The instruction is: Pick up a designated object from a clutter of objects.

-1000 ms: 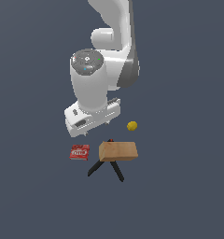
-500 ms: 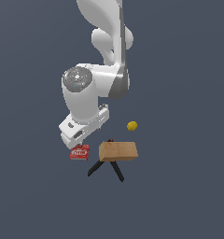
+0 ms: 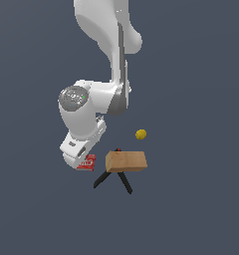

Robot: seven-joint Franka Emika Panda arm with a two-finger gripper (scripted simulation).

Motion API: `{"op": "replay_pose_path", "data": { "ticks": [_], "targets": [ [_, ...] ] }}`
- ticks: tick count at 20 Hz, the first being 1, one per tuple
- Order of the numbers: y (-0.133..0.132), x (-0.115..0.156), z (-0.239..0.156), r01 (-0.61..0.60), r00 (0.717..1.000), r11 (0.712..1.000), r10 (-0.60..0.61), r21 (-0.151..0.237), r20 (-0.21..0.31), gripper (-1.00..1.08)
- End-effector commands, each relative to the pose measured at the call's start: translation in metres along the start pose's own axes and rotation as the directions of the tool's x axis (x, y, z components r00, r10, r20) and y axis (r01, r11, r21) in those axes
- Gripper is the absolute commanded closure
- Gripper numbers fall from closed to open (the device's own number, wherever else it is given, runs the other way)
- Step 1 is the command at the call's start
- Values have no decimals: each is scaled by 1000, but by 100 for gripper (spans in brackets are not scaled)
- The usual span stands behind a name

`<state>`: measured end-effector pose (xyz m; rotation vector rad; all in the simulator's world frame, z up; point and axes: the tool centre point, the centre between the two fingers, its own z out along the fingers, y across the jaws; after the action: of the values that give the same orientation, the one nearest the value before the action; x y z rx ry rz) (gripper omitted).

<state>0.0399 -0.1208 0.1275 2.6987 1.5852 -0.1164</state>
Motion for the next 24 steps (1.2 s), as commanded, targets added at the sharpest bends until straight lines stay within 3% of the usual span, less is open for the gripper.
{"op": "replay_pose_path", "data": {
  "ticks": [1, 13, 24],
  "targets": [
    [5, -4, 9, 65, 998, 998, -65, -4, -6, -92],
    [22, -23, 48, 340, 939, 940, -341, -34, -36, -92],
    [29, -30, 63, 447, 892, 893, -450, -56, -48, -92]
  ]
}}
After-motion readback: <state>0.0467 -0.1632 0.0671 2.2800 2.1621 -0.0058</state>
